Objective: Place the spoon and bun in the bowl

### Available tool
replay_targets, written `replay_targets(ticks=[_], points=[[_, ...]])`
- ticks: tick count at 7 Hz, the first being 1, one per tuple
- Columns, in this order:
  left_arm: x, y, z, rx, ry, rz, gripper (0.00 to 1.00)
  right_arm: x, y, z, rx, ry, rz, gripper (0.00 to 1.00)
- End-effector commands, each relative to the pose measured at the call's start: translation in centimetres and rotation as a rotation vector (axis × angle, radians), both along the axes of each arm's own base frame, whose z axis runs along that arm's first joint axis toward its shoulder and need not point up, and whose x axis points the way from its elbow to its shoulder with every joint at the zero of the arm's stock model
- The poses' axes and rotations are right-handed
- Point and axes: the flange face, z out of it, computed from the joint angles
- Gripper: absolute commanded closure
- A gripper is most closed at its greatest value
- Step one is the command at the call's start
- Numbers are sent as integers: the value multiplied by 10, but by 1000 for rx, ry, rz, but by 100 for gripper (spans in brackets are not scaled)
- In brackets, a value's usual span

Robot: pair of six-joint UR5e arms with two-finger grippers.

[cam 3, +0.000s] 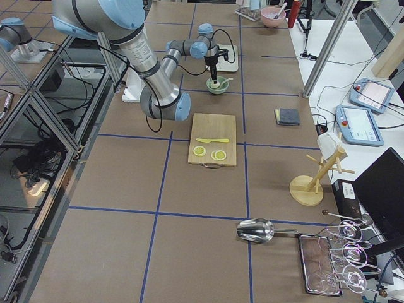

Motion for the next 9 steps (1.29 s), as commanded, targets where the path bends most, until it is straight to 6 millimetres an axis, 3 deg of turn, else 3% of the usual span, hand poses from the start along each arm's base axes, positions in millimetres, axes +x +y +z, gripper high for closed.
replay_targets(ticks=[1, 2, 3, 4, 5, 6, 7, 8, 9], points=[[0, 0, 2, -3, -7, 2, 0, 30, -23, 4, 39, -2, -37, 0], [-1, 4, 7, -13, -8, 1, 0, 75, -56, 19, 68, -7, -85, 0], [1, 25, 28, -48, 4, 4, 0, 146, -106, 41, 94, -14, -144, 0], [1, 27, 21, -43, 2, 1, 0, 222, -154, 74, 125, -38, -247, 0], [1, 29, 20, -43, 4, 0, 0, 294, -189, 119, 157, -56, -310, 0], [3, 30, 20, -58, 36, 1, 0, 366, -210, 166, 183, -54, -356, 0], [9, 31, 15, -72, 125, 3, 0, 427, -216, 218, 204, -31, -400, 0], [9, 31, 13, -66, 127, 4, 0, 489, -217, 262, 207, -19, -414, 0], [10, 31, 14, -67, 126, 6, 0, 555, -202, 318, 170, -16, -387, 0]])
